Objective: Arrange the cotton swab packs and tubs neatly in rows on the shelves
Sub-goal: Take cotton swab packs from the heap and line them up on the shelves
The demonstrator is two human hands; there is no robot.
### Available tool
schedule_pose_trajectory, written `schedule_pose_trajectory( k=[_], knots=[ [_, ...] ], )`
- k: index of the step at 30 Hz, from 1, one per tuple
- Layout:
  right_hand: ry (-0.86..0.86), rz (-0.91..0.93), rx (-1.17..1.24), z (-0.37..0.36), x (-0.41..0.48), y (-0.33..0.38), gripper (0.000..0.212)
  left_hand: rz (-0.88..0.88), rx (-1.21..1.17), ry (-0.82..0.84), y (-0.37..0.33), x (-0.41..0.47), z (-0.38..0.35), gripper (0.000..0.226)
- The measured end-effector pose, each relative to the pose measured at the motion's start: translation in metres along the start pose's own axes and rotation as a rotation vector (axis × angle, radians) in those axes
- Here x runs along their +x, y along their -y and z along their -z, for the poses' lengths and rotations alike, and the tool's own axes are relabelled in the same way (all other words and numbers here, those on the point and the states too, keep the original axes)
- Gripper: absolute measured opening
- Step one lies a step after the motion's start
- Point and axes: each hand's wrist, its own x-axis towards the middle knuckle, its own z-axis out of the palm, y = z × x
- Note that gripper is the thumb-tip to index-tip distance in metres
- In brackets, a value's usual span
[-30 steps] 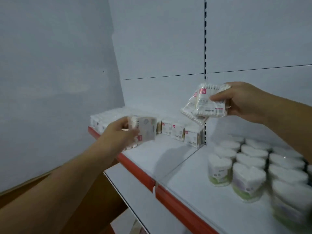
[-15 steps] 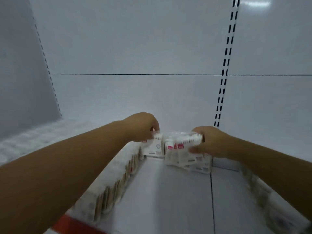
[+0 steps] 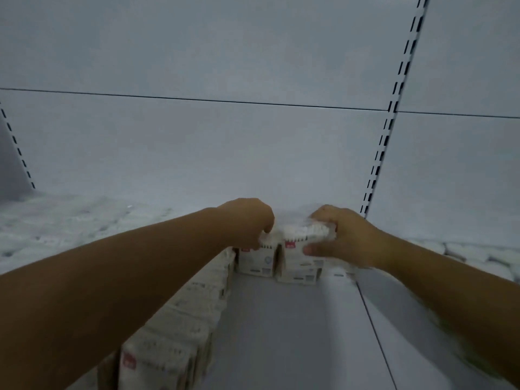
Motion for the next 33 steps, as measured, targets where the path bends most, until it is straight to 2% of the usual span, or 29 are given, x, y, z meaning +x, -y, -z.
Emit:
schedule_pose_trajectory(
  k=[2, 5, 7, 10, 12, 14, 15, 17, 20, 25, 29, 31, 33],
  knots=[
    [-0.048, -0.072, 0.162, 0.023, -0.006, 0.002, 0.019, 0.013, -0.056, 0.007, 0.002, -0.006, 0.004, 0.056],
    [-0.148, -0.124, -0.002, 0.049, -0.021, -0.010, 0.021, -0.026, -0.053, -0.084, -0.006, -0.012, 0.007, 0.067],
    [-0.124, -0.170, -0.079, 0.044, -0.032, -0.019, 0.029, -0.070, -0.017, -0.114, -0.022, -0.013, 0.001, 0.079],
    [-0.069, -0.171, -0.196, 0.017, -0.040, -0.030, 0.039, -0.042, 0.105, -0.055, -0.045, -0.005, -0.013, 0.098],
    [-0.097, -0.104, -0.399, 0.002, -0.041, -0.036, 0.037, -0.046, 0.236, -0.096, -0.051, 0.005, -0.020, 0.093],
    [-0.167, 0.012, -0.661, -0.005, -0.041, -0.041, 0.046, -0.073, 0.305, -0.173, -0.050, 0.011, -0.021, 0.074],
    [-0.191, 0.031, -0.716, -0.007, -0.041, -0.043, 0.051, -0.081, 0.314, -0.187, -0.048, 0.012, -0.022, 0.068],
    [-0.194, 0.048, -0.734, -0.010, -0.043, -0.048, 0.061, -0.083, 0.341, -0.179, -0.046, 0.011, -0.024, 0.064],
    [-0.052, 0.006, -0.764, -0.025, -0.045, -0.052, 0.076, -0.064, 0.394, -0.162, -0.047, 0.011, -0.028, 0.059],
    [-0.027, -0.106, -0.720, -0.036, -0.038, -0.054, 0.078, -0.041, 0.441, -0.114, -0.051, 0.016, -0.031, 0.059],
    [0.031, -0.142, -0.712, -0.037, -0.036, -0.054, 0.079, -0.038, 0.365, -0.075, -0.046, 0.021, -0.028, 0.060],
    [0.074, -0.150, -0.678, -0.032, -0.036, -0.053, 0.080, -0.039, 0.362, -0.051, -0.046, 0.020, -0.023, 0.065],
    [0.119, -0.134, -0.637, -0.022, -0.039, -0.050, 0.085, -0.042, 0.336, 0.027, -0.048, 0.013, -0.012, 0.084]
  ],
)
